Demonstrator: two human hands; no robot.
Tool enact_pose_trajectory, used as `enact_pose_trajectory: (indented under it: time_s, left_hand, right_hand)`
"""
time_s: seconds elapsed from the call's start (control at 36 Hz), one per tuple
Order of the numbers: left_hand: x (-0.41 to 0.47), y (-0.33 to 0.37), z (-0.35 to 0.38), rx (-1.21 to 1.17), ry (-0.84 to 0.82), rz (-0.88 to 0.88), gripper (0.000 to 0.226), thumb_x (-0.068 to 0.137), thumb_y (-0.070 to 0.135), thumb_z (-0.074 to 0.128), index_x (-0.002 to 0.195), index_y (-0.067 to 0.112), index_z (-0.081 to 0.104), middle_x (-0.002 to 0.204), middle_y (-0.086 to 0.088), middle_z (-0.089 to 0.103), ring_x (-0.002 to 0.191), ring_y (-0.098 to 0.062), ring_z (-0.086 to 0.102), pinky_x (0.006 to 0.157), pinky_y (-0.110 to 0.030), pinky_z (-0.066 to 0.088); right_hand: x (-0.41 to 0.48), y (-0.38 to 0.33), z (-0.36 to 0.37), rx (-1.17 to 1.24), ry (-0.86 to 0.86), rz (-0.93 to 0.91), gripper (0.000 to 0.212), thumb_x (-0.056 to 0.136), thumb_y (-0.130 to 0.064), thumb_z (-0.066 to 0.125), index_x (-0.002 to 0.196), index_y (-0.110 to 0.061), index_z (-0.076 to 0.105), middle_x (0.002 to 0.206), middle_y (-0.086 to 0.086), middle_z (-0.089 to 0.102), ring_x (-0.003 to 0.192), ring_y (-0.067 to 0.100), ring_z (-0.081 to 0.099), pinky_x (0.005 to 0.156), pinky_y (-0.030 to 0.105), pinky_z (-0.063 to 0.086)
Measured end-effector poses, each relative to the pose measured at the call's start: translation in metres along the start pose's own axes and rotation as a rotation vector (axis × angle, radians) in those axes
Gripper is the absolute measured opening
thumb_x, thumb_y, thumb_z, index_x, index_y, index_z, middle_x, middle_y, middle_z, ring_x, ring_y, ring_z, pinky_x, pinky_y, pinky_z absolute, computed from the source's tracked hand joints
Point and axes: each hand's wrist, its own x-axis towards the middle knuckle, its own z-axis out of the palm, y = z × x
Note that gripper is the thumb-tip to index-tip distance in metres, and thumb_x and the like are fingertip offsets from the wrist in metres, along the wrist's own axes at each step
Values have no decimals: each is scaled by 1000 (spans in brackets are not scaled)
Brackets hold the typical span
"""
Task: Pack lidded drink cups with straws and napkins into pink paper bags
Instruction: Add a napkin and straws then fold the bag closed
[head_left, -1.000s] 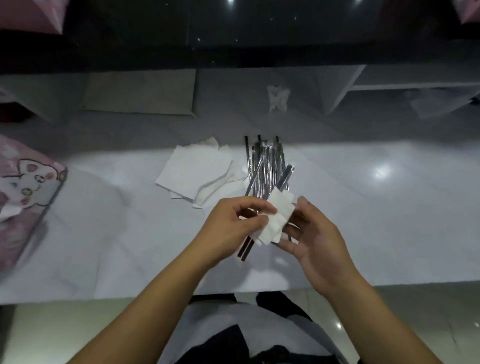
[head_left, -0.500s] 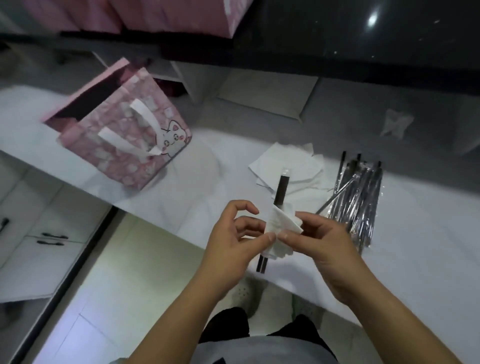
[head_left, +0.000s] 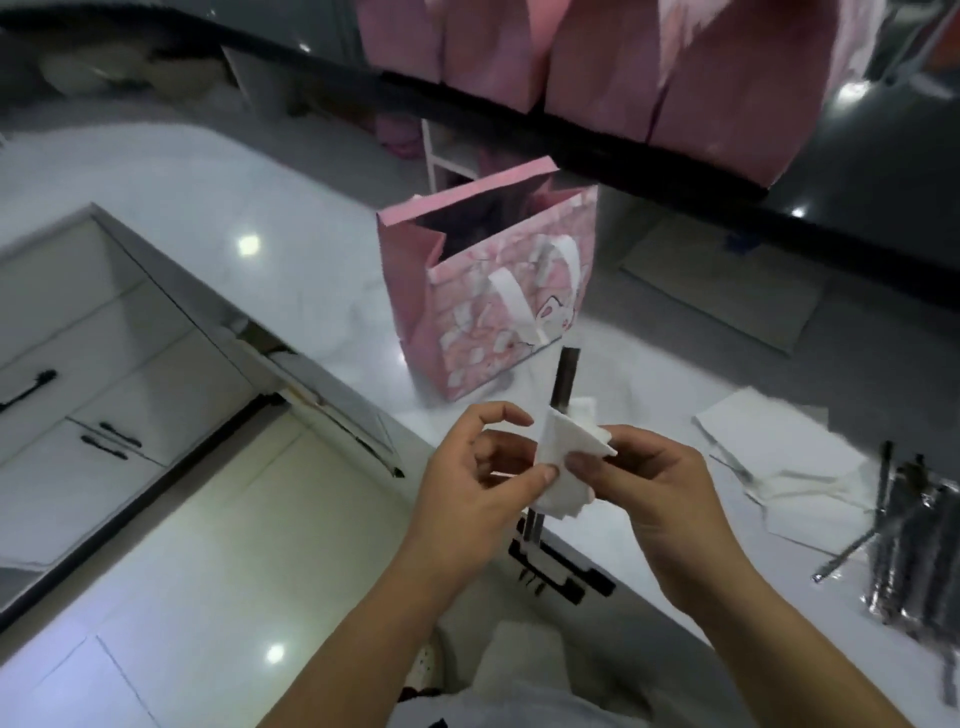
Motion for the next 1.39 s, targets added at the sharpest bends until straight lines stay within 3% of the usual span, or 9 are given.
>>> enact_pose_trajectory:
  time_s: [0.25, 0.42, 0.53, 0.58, 0.67, 0.92, 1.06, 1.19, 1.39]
  left_hand:
    - [59, 45, -134, 168, -135, 124, 20, 86, 10, 74, 102, 21, 71, 102, 1, 75, 100, -17, 69, 94, -36, 56]
    - [130, 105, -162, 372, -107, 343, 17, 88, 9, 70, 99, 22, 71, 96, 3, 73, 93, -11, 68, 87, -23, 56]
    - [183, 128, -149, 593, -168, 377, 24, 84, 20, 73, 106, 29, 68, 104, 10, 68, 99, -6, 62, 87, -25, 52]
    - [209, 134, -138, 719, -188, 383, 32, 82, 23, 74, 111, 33, 66, 111, 11, 63, 101, -7, 58, 83, -25, 48]
    - [238, 136, -121, 907, -241, 340, 49, 79, 25, 77, 124, 34, 59, 122, 7, 56, 105, -11, 54, 77, -24, 42]
    - [313, 144, -115, 985, -388, 154, 68, 78, 14, 75, 133, 42, 47, 122, 17, 55, 105, -11, 59, 82, -33, 56]
    - [329, 153, -134, 730, -385, 71, 53, 85, 7, 71, 125, 37, 53, 112, 13, 63, 84, -9, 72, 72, -34, 63]
    - [337, 154, -149, 631, -370, 29, 49, 85, -2, 69, 115, 35, 58, 107, 8, 66, 87, -10, 72, 73, -40, 62]
    - [358, 148, -161, 667, -466, 80, 41, 85, 10, 75, 111, 38, 58, 98, 10, 69, 86, -2, 68, 68, -14, 56]
  right_hand:
    - [39, -38, 55, -44, 95, -359, 21, 69, -8, 75, 78, -26, 81, 83, -3, 76, 77, 12, 69, 74, 21, 54]
    - [63, -90, 44, -451, 85, -543, 27, 67, -61, 79, 90, -46, 77, 104, -10, 66, 93, 22, 64, 78, 25, 54]
    - [92, -119, 47, -452, -3, -645, 15, 82, -14, 74, 95, -20, 79, 98, 5, 73, 55, 25, 62, 50, 26, 51]
    - [109, -126, 50, -472, -36, -669, 23, 82, 5, 67, 99, -8, 75, 96, 12, 73, 61, 27, 67, 57, 30, 56]
    - [135, -132, 56, -490, -137, -684, 18, 85, -11, 70, 102, -9, 72, 99, 5, 75, 87, 24, 73, 79, 28, 57]
    - [236, -130, 54, -452, -218, -460, 23, 81, -38, 68, 103, -35, 75, 96, -12, 77, 91, 9, 73, 80, 23, 58]
    - [280, -122, 62, -719, -262, -262, 27, 80, -43, 64, 100, -30, 77, 92, -17, 75, 87, 1, 70, 79, 29, 59]
    - [319, -106, 73, -986, -385, -116, 20, 91, -36, 62, 105, -29, 74, 95, -18, 71, 85, -4, 66, 79, 23, 55]
    - [354, -84, 92, -1268, -383, 38, 17, 86, -24, 57, 95, -17, 70, 84, -2, 71, 76, 15, 66, 76, 45, 57]
